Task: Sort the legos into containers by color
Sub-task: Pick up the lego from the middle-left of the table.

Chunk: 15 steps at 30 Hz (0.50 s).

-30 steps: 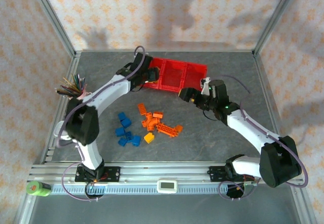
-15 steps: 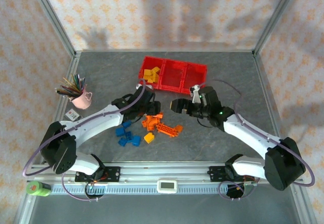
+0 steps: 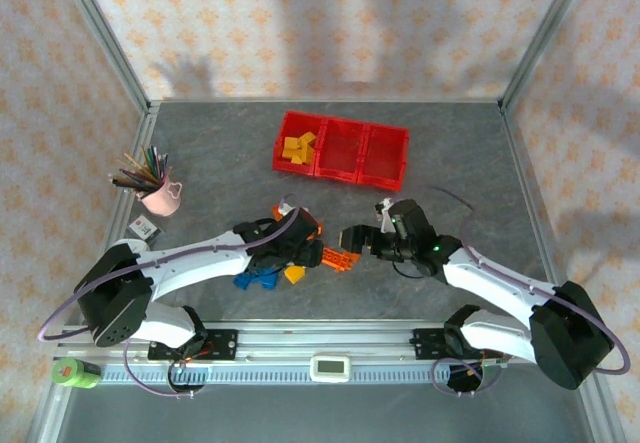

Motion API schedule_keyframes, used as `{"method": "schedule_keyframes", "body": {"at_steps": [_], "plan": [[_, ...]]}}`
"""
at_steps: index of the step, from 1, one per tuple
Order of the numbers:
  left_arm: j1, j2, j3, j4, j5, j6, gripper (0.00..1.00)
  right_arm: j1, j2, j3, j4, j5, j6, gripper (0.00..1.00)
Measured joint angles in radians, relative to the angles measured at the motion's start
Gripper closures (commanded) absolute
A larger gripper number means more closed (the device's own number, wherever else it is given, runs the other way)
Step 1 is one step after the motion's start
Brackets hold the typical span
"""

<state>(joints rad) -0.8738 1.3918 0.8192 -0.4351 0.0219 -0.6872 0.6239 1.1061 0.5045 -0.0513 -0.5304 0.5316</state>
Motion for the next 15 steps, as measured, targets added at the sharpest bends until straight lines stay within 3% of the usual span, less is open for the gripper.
{"method": "schedule_keyframes", "body": {"at_steps": [10,15], "plan": [[-0.037,0.005,-0.062,-0.002,0.018,-0.049,0.22,0.0,-0.023,-0.027,0.017,0.019,0.018,0.0],[-0.055,0.051,-0.062,0.004,0.02,-0.048,0.27,0.0,-0.023,-0.034,0.027,0.023,0.018,0.0]]}}
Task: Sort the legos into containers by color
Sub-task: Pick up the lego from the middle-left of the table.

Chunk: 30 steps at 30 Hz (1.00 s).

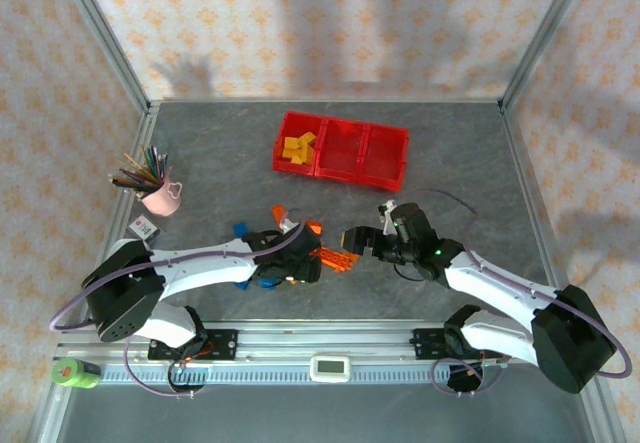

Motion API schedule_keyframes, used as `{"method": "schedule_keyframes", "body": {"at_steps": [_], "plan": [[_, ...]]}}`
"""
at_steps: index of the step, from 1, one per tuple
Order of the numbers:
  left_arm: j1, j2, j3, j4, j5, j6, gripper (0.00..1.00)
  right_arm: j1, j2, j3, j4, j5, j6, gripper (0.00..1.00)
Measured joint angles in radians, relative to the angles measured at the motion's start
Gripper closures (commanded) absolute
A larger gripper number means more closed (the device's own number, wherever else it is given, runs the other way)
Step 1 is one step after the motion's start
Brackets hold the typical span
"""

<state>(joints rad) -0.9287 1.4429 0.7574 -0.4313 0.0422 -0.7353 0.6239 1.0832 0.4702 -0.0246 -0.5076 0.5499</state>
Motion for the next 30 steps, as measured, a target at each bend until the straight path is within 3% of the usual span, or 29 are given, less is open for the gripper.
{"method": "schedule_keyframes", "body": {"at_steps": [20,30], "plan": [[-0.055,0.069,0.001,0.008,-0.031,-0.008,0.67,0.0,0.021,-0.01,0.019,0.014,0.0,0.0],[-0.05,-0.048,0.042,-0.048,-0.081,-0.001,0.72,0.0,0.021,0.039,0.003,0.014,-0.005,0.0]]}}
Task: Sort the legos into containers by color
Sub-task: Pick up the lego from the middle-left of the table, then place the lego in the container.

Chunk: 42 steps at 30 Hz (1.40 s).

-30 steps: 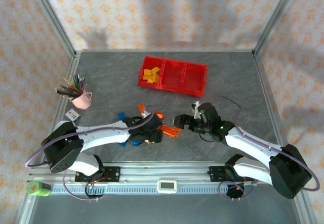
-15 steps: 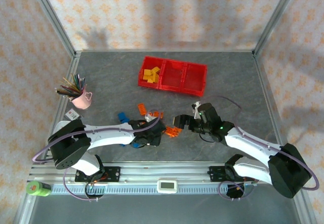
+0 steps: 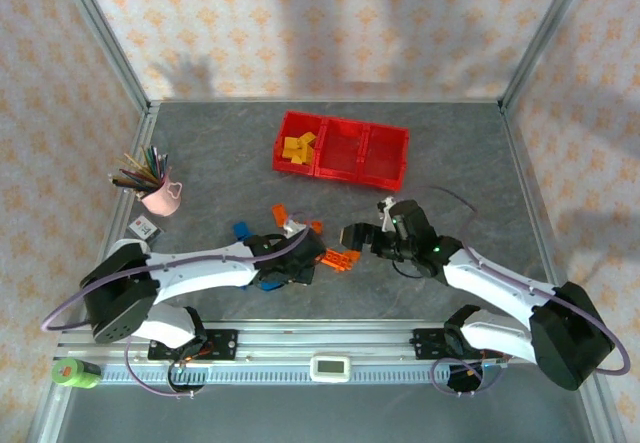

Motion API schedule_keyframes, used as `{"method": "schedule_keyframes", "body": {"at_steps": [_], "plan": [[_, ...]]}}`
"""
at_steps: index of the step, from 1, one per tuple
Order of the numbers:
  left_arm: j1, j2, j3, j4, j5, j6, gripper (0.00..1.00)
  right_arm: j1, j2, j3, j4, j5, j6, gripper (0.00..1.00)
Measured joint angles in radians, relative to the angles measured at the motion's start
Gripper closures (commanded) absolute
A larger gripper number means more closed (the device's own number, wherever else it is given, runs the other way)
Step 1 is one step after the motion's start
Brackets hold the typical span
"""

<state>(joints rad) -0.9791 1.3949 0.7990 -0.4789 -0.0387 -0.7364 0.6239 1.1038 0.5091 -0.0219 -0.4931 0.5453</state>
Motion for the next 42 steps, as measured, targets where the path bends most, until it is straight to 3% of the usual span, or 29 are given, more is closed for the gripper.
{"method": "schedule_keyframes", "body": {"at_steps": [5,11,16,21,25,30,33,38,42], "plan": [[0.09,-0.069,0.131,-0.03,-0.061,0.038,0.74,0.0,0.006,0.068,0.0,0.006,0.0,0.0],[0.309,-0.002,0.342,-0.005,-0.14,0.139,0.74,-0.005,0.048,0.153,0.0,0.054,0.001,0.0],[0.451,0.229,0.559,0.046,-0.154,0.22,0.74,-0.037,0.114,0.208,0.002,0.084,0.001,0.0],[0.539,0.483,0.753,0.087,-0.14,0.261,0.74,-0.064,0.168,0.222,0.004,0.098,0.0,0.0],[0.58,0.684,0.933,0.086,-0.127,0.276,0.7,-0.079,0.194,0.23,0.005,0.101,0.0,0.0],[0.588,0.826,1.085,0.066,-0.119,0.302,0.45,-0.09,0.22,0.249,0.007,0.102,-0.008,0.0],[0.586,0.835,1.123,0.049,-0.116,0.307,0.38,-0.09,0.233,0.27,0.007,0.101,-0.024,0.0],[0.586,0.821,1.154,0.04,-0.082,0.312,0.34,-0.09,0.253,0.307,-0.011,0.103,-0.056,0.0],[0.586,0.708,1.036,0.05,-0.018,0.311,0.29,-0.077,0.261,0.337,-0.047,0.121,-0.097,0.0]]}}
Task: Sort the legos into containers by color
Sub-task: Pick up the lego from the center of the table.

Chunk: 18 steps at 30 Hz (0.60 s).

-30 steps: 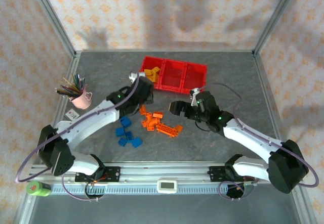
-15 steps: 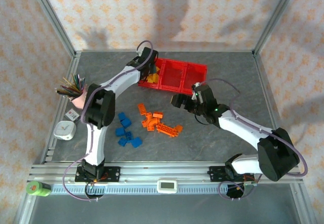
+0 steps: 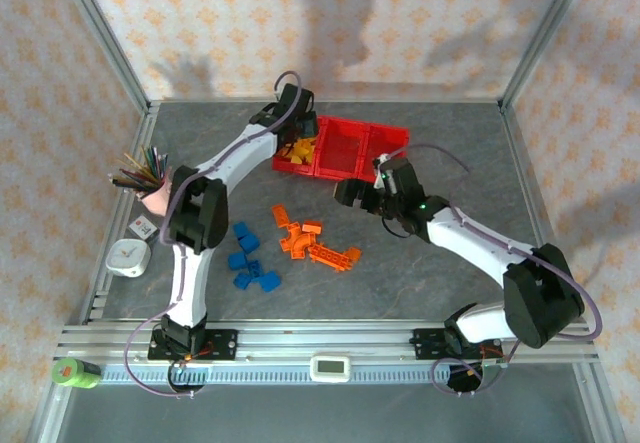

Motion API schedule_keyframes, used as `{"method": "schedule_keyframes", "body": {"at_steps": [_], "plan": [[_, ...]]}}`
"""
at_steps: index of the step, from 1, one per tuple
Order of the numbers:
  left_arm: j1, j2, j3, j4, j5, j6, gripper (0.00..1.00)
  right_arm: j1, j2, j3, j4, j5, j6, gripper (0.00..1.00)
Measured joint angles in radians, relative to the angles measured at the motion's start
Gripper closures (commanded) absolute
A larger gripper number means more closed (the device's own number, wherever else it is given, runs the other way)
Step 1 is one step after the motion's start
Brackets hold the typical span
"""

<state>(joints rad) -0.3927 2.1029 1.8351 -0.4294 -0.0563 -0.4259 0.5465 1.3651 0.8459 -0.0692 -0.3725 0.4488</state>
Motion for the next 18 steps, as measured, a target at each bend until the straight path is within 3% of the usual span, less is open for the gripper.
{"method": "schedule_keyframes", "body": {"at_steps": [9,15,18], "plan": [[0.0,-0.505,-0.492,0.115,0.11,-0.034,0.14,0.102,0.08,0.116,-0.124,0.093,-0.068,0.0],[0.0,-0.726,-0.763,0.151,0.131,-0.073,0.01,0.167,0.164,0.195,-0.201,0.179,-0.023,0.01],[0.0,-0.818,-0.862,0.149,0.137,-0.09,0.0,0.214,0.206,0.224,-0.222,0.23,0.033,0.02]]}}
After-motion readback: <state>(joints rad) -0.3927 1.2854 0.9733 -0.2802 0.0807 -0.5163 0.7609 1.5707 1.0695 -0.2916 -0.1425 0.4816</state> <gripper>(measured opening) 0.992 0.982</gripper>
